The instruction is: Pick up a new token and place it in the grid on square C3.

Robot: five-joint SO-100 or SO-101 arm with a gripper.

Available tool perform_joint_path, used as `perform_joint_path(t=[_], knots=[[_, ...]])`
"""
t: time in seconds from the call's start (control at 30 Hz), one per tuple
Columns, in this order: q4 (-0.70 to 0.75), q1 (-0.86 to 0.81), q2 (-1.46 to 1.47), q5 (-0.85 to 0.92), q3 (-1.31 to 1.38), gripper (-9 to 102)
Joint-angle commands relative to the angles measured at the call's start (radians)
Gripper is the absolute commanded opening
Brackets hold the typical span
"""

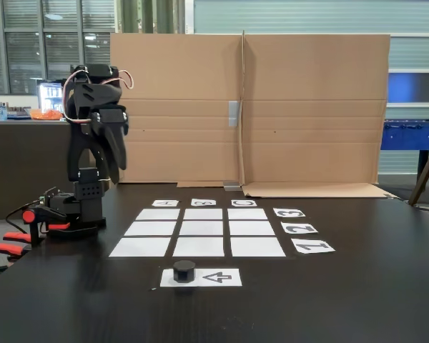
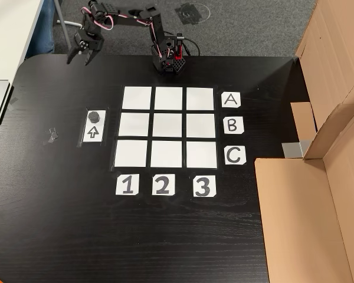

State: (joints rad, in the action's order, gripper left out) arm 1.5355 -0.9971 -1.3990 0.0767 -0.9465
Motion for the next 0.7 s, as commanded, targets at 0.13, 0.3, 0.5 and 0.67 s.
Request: perform_joint_path(t=[0.13,0.3,0.5,0.67], knots=[[0.057,0.052,0.170,-0.005,0.227,31],[0.123,0.103,0.258,-0.015,0.316,32],[0.163,0.153,0.328,-0.055,0.345,32],[0.175,0.164,0.399,-0.091,0.400,31]])
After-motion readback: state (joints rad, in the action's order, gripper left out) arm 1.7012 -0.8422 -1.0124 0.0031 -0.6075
